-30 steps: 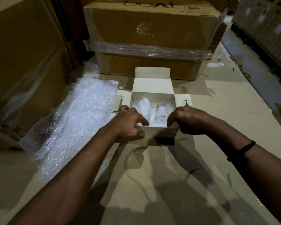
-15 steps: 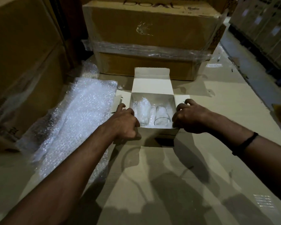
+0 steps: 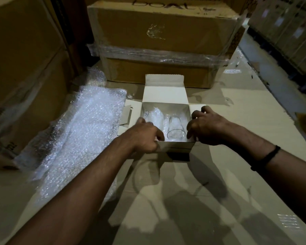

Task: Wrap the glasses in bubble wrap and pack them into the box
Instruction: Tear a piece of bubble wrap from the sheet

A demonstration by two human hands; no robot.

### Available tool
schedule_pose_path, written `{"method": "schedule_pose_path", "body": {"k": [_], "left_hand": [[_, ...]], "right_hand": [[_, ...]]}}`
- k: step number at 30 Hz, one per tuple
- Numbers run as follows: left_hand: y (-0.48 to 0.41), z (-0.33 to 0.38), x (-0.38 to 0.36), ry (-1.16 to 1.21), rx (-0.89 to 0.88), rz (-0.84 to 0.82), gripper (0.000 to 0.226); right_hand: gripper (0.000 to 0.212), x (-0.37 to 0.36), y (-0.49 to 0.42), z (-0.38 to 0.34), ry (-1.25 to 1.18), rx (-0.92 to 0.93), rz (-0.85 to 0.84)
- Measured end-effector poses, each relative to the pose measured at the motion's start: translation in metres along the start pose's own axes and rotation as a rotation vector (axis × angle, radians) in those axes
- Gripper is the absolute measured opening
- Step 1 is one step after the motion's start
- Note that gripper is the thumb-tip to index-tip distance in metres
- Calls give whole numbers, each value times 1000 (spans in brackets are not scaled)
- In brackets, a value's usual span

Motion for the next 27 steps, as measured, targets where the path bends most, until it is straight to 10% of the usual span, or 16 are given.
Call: {"method": "schedule_pose_path", "body": {"k": [13,20,27], "left_hand": [[24,-7,0,-394,154,-31,45],[95,-52,-51,66,391,768,49],[144,-84,-97,-34,812,204,27]], "right_hand": [[42,-8,-6,-8,-43,-86,-100],[42,-3,11,-53,-413,77,490],[30,-63,-28,-179,-650,199,661]]}}
Point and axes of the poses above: each hand's wrist, its own y-axis away from the middle knuckle, its own x-axis out of the back of the hand, z = x × y, the point moved 1 cm from there along -y, towards the middle knuckle, and after that the axes turned 15 degrees about -y, right-handed, at the moved point
